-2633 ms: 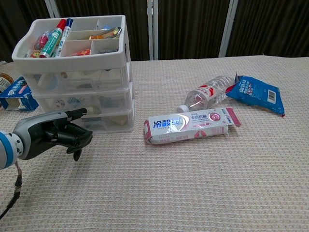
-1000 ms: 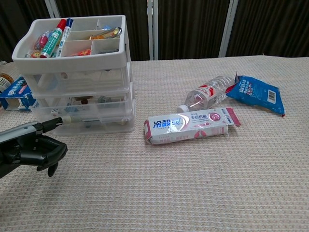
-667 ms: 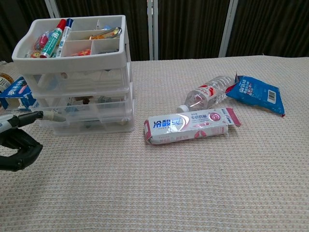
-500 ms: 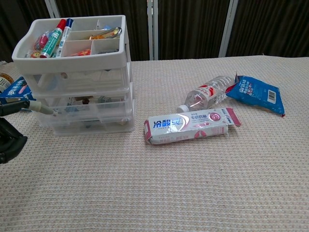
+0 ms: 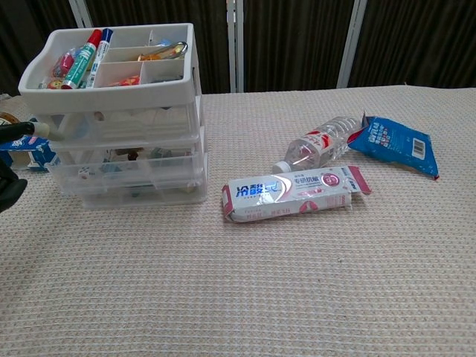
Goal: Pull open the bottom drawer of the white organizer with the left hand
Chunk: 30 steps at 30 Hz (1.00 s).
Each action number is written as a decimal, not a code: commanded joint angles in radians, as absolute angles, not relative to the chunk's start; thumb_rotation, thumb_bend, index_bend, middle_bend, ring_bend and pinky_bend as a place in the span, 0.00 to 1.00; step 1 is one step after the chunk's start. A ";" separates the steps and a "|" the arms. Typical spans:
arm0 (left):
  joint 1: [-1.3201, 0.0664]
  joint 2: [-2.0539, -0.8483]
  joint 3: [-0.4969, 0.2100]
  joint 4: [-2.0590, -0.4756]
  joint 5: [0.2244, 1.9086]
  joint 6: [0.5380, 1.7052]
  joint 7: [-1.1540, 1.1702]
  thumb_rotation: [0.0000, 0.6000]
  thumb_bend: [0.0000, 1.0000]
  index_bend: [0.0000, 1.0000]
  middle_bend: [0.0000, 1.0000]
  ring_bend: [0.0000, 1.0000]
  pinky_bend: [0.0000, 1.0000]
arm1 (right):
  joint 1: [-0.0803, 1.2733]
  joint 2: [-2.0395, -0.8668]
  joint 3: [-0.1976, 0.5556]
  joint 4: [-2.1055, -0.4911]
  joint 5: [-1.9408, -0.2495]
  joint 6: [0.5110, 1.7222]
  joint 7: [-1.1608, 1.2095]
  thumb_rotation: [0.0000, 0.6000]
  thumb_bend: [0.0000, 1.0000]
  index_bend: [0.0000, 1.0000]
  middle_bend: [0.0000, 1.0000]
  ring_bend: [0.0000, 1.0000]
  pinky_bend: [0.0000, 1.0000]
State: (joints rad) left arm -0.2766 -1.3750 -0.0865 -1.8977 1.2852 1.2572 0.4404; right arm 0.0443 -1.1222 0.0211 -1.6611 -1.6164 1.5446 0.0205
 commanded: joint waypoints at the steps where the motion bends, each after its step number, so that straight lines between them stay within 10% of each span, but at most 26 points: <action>1: -0.319 -1.372 -0.118 -1.908 1.205 1.204 0.484 1.00 0.65 0.14 0.89 0.88 0.70 | 0.045 -1.123 0.021 -1.661 -1.616 1.544 0.020 1.00 0.05 0.00 0.00 0.00 0.00; 30: -0.368 -1.411 -0.090 -1.887 1.165 1.210 0.484 1.00 0.65 0.41 0.89 0.88 0.70 | 0.047 -1.134 0.015 -1.656 -1.619 1.534 -0.002 1.00 0.06 0.00 0.00 0.00 0.00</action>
State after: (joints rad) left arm -0.3698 -1.4131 -0.0933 -1.8848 1.1615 1.2072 0.4880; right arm 0.0473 -1.1340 0.0152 -1.6558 -1.6194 1.5346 -0.0017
